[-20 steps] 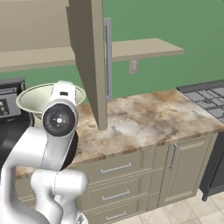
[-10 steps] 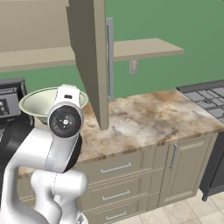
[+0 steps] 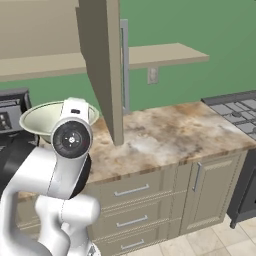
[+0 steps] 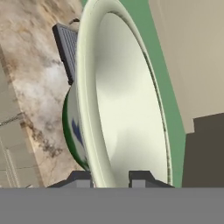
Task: Pick up the bowls from the cabinet and place each bowl in front of a stool on the dining counter.
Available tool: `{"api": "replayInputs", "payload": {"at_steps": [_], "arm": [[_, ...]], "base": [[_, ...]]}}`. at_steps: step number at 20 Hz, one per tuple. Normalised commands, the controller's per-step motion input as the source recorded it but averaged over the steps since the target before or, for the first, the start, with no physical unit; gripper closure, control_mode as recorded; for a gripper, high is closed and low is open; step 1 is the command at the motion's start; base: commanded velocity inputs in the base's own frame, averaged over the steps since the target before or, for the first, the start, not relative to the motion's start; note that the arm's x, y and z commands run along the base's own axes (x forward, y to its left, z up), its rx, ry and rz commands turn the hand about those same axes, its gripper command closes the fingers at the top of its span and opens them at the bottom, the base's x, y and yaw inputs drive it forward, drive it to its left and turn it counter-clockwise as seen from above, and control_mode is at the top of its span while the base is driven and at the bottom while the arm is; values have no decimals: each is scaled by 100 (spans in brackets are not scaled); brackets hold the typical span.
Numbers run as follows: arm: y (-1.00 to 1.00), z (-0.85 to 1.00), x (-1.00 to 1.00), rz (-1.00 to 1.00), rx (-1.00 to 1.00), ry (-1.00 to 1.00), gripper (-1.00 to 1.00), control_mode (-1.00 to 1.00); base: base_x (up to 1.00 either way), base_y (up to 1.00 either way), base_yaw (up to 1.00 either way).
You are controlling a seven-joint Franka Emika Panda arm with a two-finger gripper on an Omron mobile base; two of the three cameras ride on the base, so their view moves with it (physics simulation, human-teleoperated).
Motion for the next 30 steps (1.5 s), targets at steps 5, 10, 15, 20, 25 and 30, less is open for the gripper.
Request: {"api": "replayInputs", "payload": {"at_steps": [5, 10, 15, 20, 25, 30], "arm": [[0, 0, 0, 0, 0, 0, 100, 100], [0, 0, 0, 0, 0, 0, 100, 100], [0, 0, 0, 0, 0, 0, 100, 100], [0, 0, 0, 0, 0, 0, 100, 100], [0, 0, 0, 0, 0, 0, 100, 100], [0, 0, 0, 0, 0, 0, 100, 100]], "base": [[-91, 0, -3], [-99, 0, -18], [-100, -14, -53], [-78, -32, -66], [-7, -21, -92], [-7, -6, -94]]}}
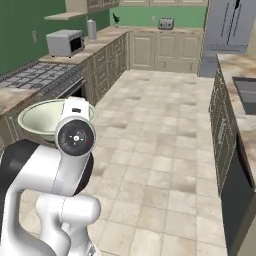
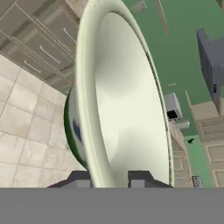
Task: Pick up the bowls from the cabinet and place each bowl in front of a stool on the dining counter.
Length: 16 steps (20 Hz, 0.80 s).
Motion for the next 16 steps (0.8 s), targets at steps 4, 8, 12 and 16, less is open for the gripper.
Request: {"api": "replayInputs", "payload": {"at_steps": [4, 8, 12, 16], "arm": [[0, 0, 0, 0, 0, 0, 100, 100], [0, 0, 0, 0, 0, 0, 100, 100], [0, 0, 0, 0, 0, 0, 100, 100], [0, 0, 0, 0, 0, 0, 100, 100]], "base": [[-54, -11, -78], [-70, -67, -54], [-29, -100, -38], [-1, -100, -30]]}}
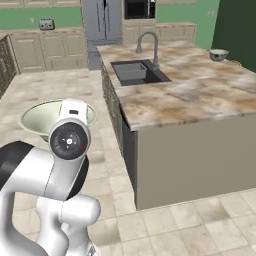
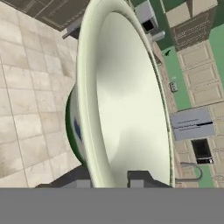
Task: Pick up the bowls from the cabinet and place each bowl in front of a stool on the dining counter.
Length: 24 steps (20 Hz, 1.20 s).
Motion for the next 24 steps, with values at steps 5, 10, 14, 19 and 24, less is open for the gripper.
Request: {"api": "replayInputs", "payload": {"at_steps": [5, 10, 14, 19, 24], "arm": [[0, 0, 0, 0, 0, 0, 100, 100], [0, 0, 0, 0, 0, 0, 100, 100], [0, 0, 0, 0, 0, 0, 100, 100], [0, 0, 0, 0, 0, 0, 100, 100], [0, 0, 0, 0, 0, 0, 100, 100]], "base": [[1, -100, -10], [1, -100, -2], [0, -100, -2], [7, -100, 0], [7, -100, 0]]}}
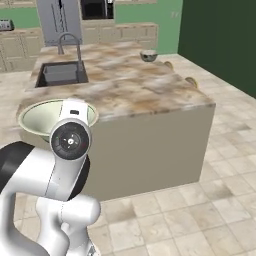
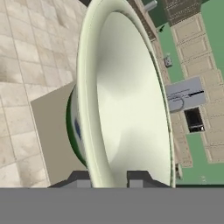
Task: Pick up the bowls from the cabinet and place each bowl in front of a stool on the dining counter.
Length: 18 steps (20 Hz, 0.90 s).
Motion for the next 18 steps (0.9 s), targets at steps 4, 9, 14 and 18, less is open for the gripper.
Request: {"api": "replayInputs", "payload": {"at_steps": [4, 9, 14, 18], "arm": [[0, 0, 0, 0, 0, 0, 100, 100], [0, 0, 0, 0, 0, 0, 100, 100], [0, 0, 0, 0, 0, 0, 100, 100], [0, 0, 0, 0, 0, 0, 100, 100]], "base": [[15, -100, 0], [25, -100, 0], [40, -100, 0], [53, -100, 0]]}}
